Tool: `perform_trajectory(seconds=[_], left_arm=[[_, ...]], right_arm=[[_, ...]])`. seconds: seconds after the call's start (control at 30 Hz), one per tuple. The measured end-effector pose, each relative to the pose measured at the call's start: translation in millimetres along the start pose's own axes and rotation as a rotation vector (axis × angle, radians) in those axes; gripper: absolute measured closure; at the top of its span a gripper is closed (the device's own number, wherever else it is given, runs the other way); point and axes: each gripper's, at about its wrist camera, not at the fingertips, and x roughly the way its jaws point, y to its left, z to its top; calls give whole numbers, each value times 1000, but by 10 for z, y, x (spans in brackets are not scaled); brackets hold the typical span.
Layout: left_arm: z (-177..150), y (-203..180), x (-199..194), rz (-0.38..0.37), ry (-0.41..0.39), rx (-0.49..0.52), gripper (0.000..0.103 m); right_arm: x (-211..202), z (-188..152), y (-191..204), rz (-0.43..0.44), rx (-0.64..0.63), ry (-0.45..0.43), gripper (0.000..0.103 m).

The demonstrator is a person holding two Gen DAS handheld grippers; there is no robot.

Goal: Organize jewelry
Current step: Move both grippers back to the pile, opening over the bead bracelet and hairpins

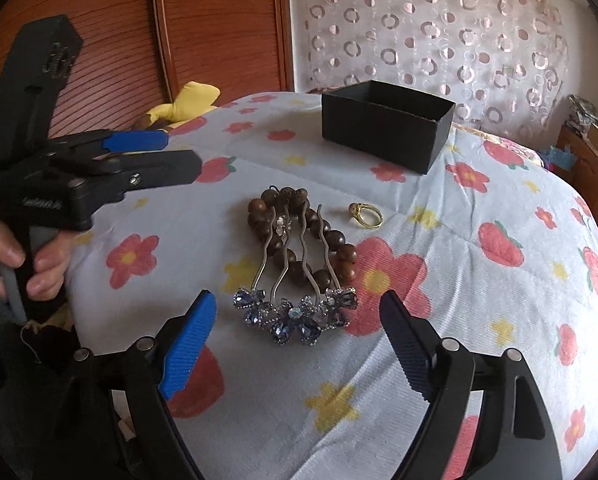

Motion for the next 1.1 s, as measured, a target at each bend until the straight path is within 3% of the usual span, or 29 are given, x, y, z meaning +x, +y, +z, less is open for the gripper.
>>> perform_trajectory(seconds=[0.27, 0.43, 1.1], left_arm=[[-93, -5, -27, 1, 3, -2, 8], [-104, -5, -36, 0, -3, -2, 8], [-31, -124, 200, -3, 75, 16, 8]], right_arm=[[69, 47, 79, -47, -9, 12, 19], [88, 40, 38, -66, 6, 13, 36], [-306, 6, -208, -79, 7, -103, 36]])
